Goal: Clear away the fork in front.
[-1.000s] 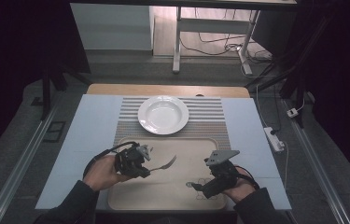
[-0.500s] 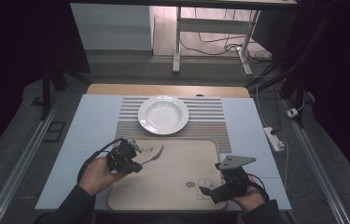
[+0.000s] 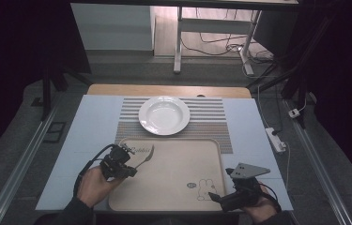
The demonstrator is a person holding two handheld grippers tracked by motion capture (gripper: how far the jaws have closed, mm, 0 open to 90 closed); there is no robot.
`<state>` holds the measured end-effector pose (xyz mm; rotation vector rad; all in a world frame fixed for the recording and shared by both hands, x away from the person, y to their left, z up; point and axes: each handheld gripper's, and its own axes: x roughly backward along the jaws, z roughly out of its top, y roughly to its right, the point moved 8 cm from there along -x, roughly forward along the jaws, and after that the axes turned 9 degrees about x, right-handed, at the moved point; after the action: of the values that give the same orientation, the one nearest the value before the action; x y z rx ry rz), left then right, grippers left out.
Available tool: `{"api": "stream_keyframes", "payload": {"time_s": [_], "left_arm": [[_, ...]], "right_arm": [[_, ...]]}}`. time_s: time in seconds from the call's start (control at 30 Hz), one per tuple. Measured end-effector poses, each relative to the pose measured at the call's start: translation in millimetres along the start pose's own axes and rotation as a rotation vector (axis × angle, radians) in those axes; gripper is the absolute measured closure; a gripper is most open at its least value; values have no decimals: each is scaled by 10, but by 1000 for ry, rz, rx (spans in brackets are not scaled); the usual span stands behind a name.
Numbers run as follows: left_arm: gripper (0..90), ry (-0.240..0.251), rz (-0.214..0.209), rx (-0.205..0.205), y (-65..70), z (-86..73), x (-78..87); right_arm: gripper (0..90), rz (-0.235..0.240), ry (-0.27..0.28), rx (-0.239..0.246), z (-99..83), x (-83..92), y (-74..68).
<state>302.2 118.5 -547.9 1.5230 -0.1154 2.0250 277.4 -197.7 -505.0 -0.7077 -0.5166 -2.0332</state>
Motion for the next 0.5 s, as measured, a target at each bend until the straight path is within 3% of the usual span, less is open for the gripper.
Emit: {"api": "stream_keyframes", "payload": {"time_s": [0.17, 0.37, 0.5], "left_arm": [[865, 28, -5, 75, 4, -60, 18], [864, 54, 18, 160, -50, -89, 15], [863, 51, 46, 187, -93, -88, -31]], "right_arm": [[0, -10, -6, -10, -53, 42, 1], [0, -21, -20, -8, -105, 68, -4], [0, -26, -29, -10, -129, 69, 8]]}}
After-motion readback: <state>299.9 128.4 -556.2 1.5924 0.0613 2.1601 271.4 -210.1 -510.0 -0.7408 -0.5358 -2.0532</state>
